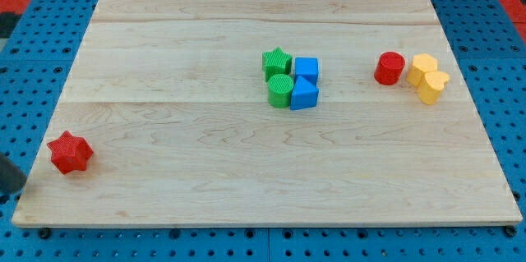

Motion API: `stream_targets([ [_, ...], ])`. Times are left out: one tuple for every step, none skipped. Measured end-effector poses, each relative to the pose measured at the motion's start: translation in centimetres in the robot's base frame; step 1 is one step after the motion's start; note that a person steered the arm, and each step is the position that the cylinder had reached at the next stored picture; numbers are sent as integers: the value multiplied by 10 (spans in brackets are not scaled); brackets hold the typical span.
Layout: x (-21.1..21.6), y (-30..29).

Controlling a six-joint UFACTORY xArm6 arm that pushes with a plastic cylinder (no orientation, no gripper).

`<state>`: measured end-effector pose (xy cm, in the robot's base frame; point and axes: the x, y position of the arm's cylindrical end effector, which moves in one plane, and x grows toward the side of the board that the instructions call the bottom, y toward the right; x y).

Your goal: Move the red star to the bottom center

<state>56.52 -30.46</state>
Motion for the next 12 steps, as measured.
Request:
stream_targets([
  [-45, 0],
  [-52, 44],
  [-51, 121],
  [-51, 127],
  [-51, 75],
  [-51, 25],
  [-42, 5],
  [-18, 29],
  [-16, 98],
  [-24, 168],
  [-30, 215],
  [-30, 242],
])
